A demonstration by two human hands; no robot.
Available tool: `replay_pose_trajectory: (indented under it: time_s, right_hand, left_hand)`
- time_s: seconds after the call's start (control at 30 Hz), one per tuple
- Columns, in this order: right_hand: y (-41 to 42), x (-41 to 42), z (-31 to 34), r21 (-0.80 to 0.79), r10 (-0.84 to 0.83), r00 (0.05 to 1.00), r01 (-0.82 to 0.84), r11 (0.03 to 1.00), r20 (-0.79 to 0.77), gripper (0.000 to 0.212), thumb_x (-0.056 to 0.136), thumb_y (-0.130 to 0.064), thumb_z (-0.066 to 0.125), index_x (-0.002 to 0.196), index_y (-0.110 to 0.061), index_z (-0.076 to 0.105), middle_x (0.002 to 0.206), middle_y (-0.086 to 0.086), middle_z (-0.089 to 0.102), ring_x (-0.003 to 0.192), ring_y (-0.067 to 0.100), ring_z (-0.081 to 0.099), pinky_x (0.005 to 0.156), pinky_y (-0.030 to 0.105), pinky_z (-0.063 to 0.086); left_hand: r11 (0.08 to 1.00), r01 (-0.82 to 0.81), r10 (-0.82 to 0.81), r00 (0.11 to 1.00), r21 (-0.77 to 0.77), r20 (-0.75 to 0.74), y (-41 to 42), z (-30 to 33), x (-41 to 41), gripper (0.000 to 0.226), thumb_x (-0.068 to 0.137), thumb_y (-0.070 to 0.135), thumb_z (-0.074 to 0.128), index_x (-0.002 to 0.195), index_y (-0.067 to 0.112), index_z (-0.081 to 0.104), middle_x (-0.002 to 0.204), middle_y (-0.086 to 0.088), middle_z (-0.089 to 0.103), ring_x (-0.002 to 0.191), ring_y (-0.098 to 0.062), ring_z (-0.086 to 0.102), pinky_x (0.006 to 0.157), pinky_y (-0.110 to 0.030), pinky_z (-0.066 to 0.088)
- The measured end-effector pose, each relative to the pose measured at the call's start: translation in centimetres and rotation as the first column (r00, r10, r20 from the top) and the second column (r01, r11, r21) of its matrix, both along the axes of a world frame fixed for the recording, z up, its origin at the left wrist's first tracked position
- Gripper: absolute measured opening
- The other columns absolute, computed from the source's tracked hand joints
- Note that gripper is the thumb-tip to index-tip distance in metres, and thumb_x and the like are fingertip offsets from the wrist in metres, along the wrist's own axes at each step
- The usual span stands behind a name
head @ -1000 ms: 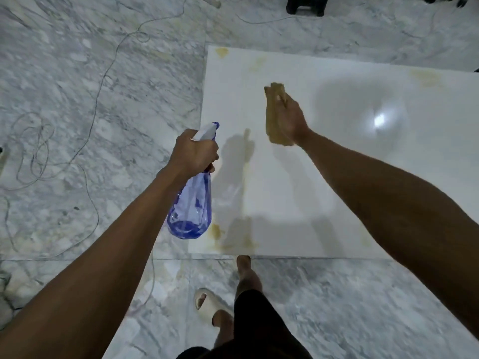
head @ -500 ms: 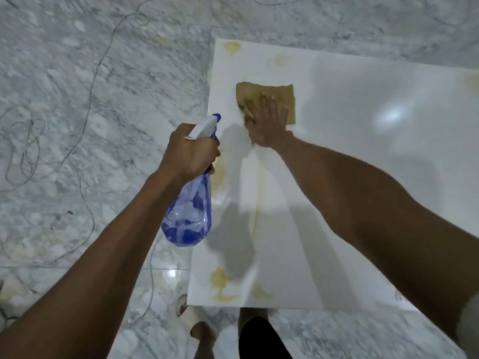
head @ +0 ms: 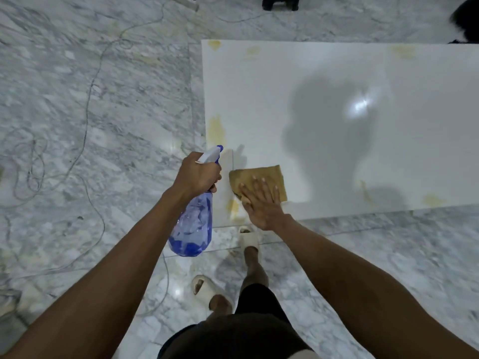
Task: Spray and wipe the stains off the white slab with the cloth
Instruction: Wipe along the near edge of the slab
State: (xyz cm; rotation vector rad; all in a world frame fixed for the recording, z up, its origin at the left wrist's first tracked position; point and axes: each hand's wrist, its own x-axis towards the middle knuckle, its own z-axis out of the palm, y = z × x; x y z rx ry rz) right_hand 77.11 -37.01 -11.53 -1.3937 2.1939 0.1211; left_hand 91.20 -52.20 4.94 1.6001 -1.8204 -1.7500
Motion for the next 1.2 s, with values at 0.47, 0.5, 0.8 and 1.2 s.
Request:
replay_pose_trajectory:
  time_s: [0.47, 0.5, 0.8, 1.2]
  right_hand:
    - [-2.6, -1.8, 18.4, -0.047, -0.077, 0.094, 0.884, 0.466, 0.993, 0.047, 0.104, -0.042, 0.037, 0.123, -0.008, 0.064, 0.114, 0.008, 0.07, 0.1, 0.021, 0.069, 0.093, 0.038, 0.055]
    - [-3.0, -1.5, 19.5, 0.006, -0.004, -0.005, 0.894, 0.448, 1.0, 0.056, 0.102, -0.048, 0.039, 0.134, -0.007, 0.058, 0.122, 0.011, 0.065, 0.106, 0.027, 0.064, 0.098, 0.043, 0.05]
    - [-7.2, 3.3, 23.3, 0.091, 0.227, -0.234, 0.858, 0.506, 0.945, 0.064, 0.102, -0.05, 0.037, 0.149, -0.008, 0.042, 0.141, 0.015, 0.052, 0.127, 0.033, 0.051, 0.116, 0.049, 0.033]
    - [-13.2, 4.1, 22.6, 0.202, 0.104, -0.306, 0.811, 0.549, 0.946, 0.085, 0.094, -0.075, 0.018, 0.144, -0.014, 0.053, 0.141, 0.014, 0.059, 0.133, 0.033, 0.053, 0.116, 0.049, 0.036]
  left_hand:
    - [0.995, 0.039, -0.047, 0.995, -0.086, -0.085, 2.6, 7.8, 3.9, 0.024, 0.091, 0.015, 0.056, 0.082, -0.005, 0.065, 0.077, -0.021, 0.067, 0.049, -0.022, 0.057, 0.046, -0.027, 0.048]
    - [0.994, 0.048, -0.057, 0.993, -0.097, -0.099, 2.5, 8.6, 4.0, 0.028, 0.09, 0.019, 0.056, 0.083, -0.007, 0.065, 0.077, -0.021, 0.068, 0.054, -0.026, 0.059, 0.048, -0.03, 0.049]
    - [0.97, 0.059, -0.097, 0.984, -0.236, -0.151, 1.6, 14.0, 6.5, 0.015, 0.082, 0.014, 0.051, 0.076, 0.004, 0.06, 0.074, -0.023, 0.058, 0.051, -0.029, 0.052, 0.048, -0.033, 0.047]
    - [0.98, -0.037, 0.015, 0.994, -0.196, -0.113, -2.5, 11.8, 6.8, 0.017, 0.092, 0.007, 0.052, 0.076, 0.003, 0.047, 0.056, -0.012, 0.045, 0.035, -0.024, 0.047, 0.046, -0.03, 0.044]
